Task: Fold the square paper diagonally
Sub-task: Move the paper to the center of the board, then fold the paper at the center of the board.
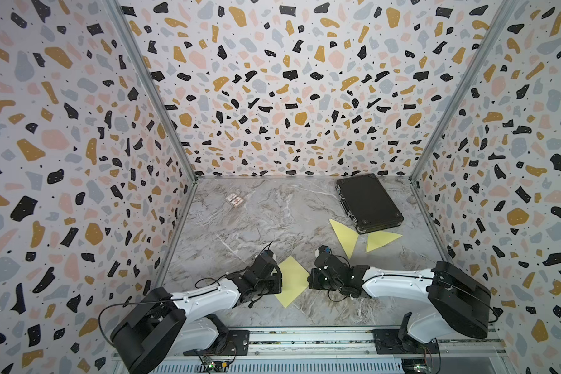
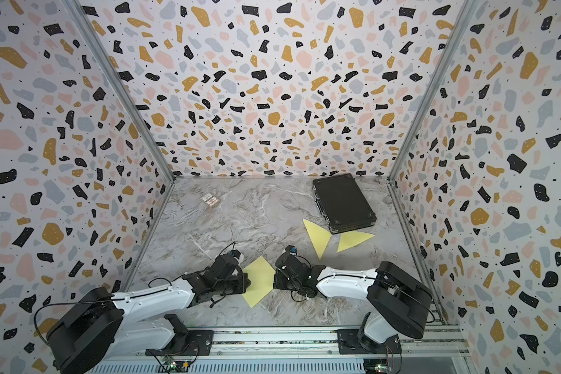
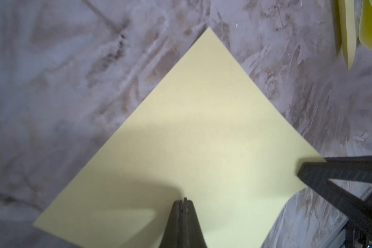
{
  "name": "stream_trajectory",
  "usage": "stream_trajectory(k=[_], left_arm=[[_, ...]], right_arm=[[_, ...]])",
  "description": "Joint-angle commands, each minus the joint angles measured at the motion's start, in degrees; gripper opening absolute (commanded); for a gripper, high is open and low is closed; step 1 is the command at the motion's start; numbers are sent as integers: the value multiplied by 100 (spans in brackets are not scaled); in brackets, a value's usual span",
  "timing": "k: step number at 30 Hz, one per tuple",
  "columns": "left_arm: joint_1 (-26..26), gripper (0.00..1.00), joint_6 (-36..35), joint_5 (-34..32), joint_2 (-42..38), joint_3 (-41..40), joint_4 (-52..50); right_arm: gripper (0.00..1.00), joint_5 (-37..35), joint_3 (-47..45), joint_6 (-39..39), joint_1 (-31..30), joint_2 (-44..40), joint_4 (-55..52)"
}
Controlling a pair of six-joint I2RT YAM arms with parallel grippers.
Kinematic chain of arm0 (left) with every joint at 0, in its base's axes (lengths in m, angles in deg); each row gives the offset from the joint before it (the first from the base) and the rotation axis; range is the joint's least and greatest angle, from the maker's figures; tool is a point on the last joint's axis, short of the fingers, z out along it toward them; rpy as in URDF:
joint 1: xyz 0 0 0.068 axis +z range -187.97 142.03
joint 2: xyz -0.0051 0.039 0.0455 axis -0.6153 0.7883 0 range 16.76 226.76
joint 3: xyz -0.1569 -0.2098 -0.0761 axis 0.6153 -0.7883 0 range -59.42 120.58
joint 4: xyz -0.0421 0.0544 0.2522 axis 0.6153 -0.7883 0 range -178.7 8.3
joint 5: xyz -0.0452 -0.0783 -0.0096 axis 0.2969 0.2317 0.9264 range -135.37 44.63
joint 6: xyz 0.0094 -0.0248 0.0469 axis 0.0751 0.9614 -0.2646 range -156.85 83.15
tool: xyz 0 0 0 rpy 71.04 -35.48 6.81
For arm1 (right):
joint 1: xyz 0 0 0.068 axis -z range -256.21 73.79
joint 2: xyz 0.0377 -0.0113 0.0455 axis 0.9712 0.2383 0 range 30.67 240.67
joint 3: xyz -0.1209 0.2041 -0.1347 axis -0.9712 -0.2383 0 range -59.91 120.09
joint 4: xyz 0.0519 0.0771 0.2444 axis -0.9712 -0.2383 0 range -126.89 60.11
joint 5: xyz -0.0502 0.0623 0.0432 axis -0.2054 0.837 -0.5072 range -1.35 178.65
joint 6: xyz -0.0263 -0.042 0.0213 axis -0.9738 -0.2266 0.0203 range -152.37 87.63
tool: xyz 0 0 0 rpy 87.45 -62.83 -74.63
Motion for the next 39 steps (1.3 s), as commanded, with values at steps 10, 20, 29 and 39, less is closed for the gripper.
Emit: stream_trajectory(k=[10, 20, 29, 39], left_arm=[[-297, 0, 215, 957, -705, -64, 554], [-623, 0, 286, 610, 278, 130, 980], [-649, 0, 246, 606, 473, 127, 1072], [-663, 0, 251, 548, 558, -22, 1077]], right_arm=[[0, -552, 228, -2037, 73, -1347, -2894], [0, -786, 279, -2239, 125, -1559, -3223], [0, -818, 279, -2172, 134, -1506, -3268], [0, -694, 348, -2138, 135, -1499, -3220]])
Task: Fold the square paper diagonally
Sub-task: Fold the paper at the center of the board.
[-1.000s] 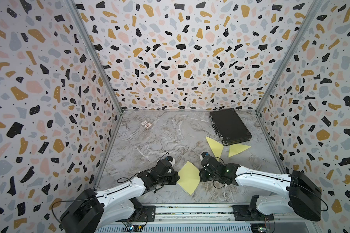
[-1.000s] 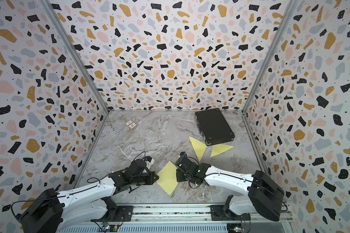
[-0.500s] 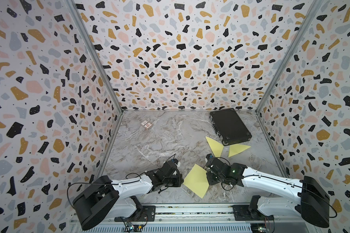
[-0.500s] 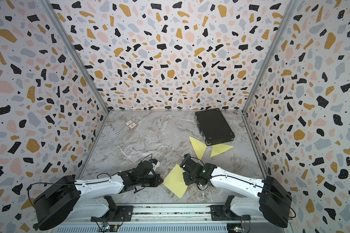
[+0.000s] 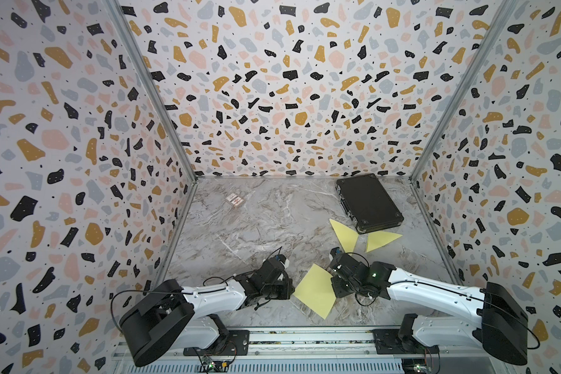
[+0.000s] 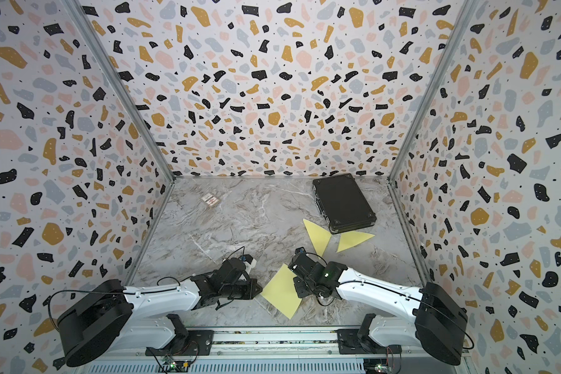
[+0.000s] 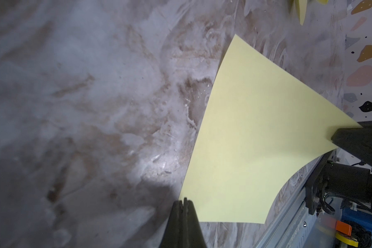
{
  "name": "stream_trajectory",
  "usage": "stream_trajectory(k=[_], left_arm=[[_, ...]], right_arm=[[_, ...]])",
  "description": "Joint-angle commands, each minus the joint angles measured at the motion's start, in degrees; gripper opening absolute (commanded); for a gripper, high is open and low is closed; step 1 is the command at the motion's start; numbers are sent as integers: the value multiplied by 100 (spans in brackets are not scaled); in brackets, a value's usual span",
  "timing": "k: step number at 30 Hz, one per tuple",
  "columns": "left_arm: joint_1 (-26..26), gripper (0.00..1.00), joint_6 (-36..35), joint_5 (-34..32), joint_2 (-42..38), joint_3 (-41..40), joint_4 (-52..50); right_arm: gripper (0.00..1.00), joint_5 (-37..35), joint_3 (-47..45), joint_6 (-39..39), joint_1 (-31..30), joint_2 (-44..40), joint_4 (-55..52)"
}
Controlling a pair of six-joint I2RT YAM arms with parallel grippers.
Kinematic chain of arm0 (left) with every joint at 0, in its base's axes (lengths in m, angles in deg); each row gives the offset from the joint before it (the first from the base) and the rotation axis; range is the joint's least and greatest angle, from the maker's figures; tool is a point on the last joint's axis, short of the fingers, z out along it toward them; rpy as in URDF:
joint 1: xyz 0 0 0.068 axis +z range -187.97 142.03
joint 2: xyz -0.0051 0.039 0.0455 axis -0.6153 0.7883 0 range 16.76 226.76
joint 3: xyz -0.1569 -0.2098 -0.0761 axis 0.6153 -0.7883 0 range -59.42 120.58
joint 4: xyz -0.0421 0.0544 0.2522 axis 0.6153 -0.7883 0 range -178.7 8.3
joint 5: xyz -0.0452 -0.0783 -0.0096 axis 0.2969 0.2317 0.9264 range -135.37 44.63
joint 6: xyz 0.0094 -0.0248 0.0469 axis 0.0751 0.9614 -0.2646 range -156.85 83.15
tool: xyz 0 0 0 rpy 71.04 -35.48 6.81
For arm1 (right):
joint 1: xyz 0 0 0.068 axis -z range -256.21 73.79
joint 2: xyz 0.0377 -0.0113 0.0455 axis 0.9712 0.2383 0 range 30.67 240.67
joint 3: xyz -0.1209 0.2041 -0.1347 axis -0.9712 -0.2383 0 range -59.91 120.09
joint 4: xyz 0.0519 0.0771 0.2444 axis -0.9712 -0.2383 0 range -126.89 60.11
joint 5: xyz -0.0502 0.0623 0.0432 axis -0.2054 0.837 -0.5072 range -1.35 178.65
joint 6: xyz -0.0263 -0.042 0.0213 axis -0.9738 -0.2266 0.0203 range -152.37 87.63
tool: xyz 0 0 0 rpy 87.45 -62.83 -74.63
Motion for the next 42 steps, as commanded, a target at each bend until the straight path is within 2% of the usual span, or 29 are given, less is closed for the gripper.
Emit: stream_trajectory(k=[1, 14, 20, 29, 34, 42], left_arm=[[-30, 0, -6, -75, 79, -62, 204], [-206, 0, -133, -197, 453, -148, 152], [-214, 0, -255, -496, 475, -180, -182], [-214, 0, -93, -496, 550, -346, 119], [-226, 0, -37, -494, 548, -400, 206], [-235, 0, -18, -523, 561, -436, 235]], right_arm=[[0, -13, 200, 23, 21, 20, -155], [0, 214, 300, 146, 21, 51, -81], [0, 1182, 280, 459, 21, 101, 796], [0, 2217, 235, 1245, 12, 957, 2368], [0, 1906, 263, 1426, 12, 1241, 2435], [0, 1786, 198, 1541, 12, 1596, 2519]])
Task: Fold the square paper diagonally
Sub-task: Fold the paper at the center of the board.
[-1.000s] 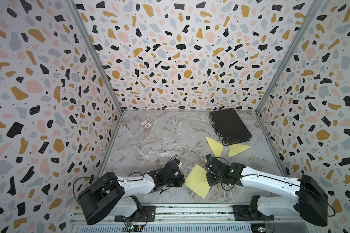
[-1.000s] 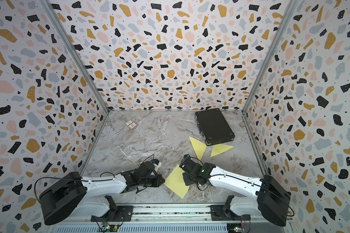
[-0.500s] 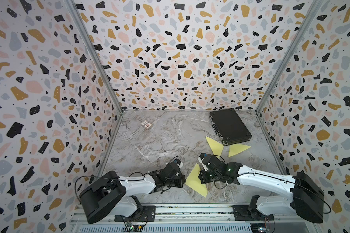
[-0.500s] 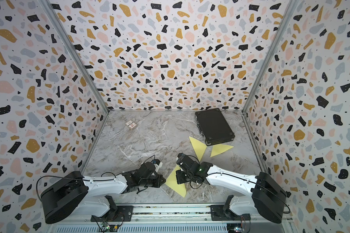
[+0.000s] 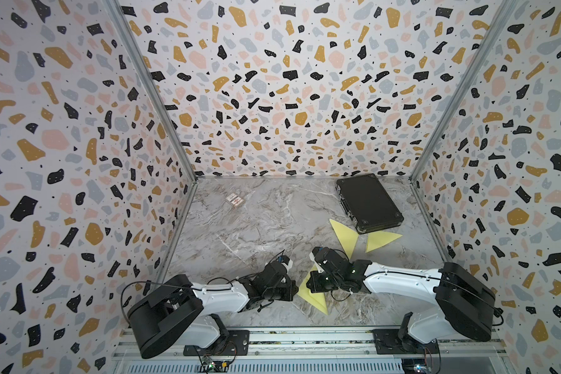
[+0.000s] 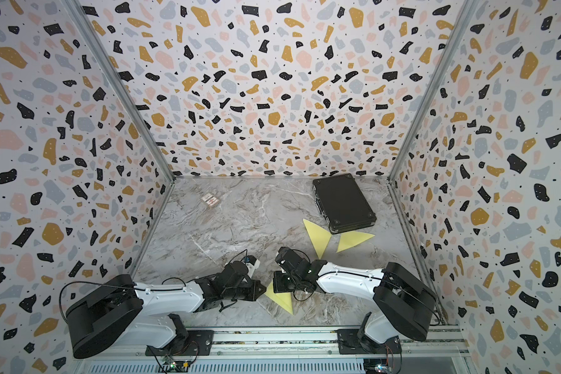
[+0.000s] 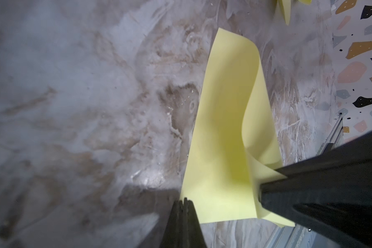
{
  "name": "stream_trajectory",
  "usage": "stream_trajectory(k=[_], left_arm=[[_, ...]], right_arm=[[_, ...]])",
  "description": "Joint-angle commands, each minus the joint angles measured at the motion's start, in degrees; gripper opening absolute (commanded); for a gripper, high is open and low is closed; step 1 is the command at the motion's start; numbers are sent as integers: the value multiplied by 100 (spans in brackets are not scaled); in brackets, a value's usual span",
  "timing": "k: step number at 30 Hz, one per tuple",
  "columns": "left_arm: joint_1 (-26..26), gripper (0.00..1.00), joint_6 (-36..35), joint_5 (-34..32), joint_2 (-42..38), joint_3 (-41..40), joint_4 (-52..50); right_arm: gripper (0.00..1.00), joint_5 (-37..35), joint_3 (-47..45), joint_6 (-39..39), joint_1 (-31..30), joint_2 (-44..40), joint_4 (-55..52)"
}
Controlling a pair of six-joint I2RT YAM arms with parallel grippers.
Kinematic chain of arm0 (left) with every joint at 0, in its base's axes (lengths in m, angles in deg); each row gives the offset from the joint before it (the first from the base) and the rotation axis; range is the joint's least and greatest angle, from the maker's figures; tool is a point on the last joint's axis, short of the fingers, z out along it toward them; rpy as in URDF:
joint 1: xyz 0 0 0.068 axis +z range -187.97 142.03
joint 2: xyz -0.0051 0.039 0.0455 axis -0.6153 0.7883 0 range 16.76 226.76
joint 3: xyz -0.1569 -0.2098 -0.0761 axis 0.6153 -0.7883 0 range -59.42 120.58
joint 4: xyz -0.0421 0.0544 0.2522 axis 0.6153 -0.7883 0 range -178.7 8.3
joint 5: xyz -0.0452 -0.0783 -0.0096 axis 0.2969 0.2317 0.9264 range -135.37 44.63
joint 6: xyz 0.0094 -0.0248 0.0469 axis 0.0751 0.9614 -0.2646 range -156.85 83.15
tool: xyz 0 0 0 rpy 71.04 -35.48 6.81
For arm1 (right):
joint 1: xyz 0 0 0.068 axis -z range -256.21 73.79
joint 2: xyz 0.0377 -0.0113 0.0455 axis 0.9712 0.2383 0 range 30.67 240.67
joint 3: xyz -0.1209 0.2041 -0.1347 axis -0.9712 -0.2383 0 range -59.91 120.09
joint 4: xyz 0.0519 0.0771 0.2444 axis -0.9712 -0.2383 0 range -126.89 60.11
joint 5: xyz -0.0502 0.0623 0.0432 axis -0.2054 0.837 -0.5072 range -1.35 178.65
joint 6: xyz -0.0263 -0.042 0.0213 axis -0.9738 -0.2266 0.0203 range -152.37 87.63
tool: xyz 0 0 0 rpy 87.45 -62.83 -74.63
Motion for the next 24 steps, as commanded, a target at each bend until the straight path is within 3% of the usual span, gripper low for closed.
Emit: stream_trajectory(k=[1, 24], left_arm=[[-21, 0, 13, -271, 205, -253, -636], [-37, 0, 57, -307, 249, -289, -591]], right_arm=[[0, -59, 69, 133, 10, 147, 116], [0, 172, 15, 312, -60, 636, 598]])
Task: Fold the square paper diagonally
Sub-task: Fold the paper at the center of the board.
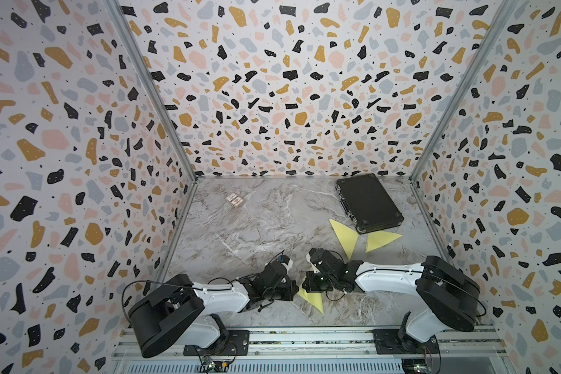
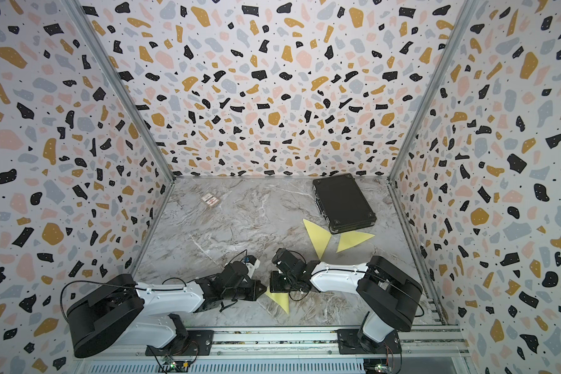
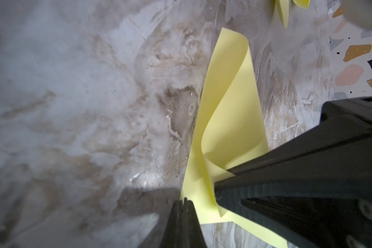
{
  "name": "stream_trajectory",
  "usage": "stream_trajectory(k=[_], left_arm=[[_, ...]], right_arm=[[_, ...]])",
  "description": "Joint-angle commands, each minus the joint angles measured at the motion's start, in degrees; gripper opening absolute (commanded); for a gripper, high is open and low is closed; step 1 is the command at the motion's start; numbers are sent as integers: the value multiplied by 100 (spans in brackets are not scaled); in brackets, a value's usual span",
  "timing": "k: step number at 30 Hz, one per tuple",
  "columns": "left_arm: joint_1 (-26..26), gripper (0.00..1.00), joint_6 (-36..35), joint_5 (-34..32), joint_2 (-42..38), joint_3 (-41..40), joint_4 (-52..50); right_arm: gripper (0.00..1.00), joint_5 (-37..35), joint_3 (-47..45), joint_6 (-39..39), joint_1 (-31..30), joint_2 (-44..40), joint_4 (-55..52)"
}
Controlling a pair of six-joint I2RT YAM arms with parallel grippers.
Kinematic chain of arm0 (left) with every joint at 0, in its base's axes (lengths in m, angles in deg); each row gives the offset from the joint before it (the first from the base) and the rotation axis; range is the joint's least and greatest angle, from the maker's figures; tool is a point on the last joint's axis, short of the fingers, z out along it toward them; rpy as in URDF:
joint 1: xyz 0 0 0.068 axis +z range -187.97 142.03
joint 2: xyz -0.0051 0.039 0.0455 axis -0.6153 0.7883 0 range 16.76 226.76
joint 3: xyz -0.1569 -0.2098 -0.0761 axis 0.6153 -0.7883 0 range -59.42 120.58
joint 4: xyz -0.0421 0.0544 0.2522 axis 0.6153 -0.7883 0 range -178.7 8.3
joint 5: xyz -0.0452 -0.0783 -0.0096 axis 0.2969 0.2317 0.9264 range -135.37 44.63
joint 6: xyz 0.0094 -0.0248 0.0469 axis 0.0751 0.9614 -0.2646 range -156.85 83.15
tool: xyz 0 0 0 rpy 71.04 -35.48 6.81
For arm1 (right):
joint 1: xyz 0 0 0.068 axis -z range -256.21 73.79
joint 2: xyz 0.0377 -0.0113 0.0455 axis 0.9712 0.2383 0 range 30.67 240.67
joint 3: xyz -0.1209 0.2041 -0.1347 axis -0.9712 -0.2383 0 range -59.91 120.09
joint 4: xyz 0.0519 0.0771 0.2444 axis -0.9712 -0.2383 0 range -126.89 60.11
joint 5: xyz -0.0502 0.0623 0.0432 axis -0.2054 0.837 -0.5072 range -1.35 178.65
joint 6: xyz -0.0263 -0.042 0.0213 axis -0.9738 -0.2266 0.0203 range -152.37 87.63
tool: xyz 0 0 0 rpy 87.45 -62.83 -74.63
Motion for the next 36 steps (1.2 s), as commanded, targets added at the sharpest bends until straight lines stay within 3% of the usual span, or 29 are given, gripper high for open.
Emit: stream_trajectory(k=[1, 36], left_arm=[[-22, 0, 10, -262, 208, -266, -715], [-25, 0, -2, -324, 216, -249, -812]], right_arm=[[0, 28, 20, 11, -32, 80, -18], [0, 10, -64, -51, -103, -4, -157]])
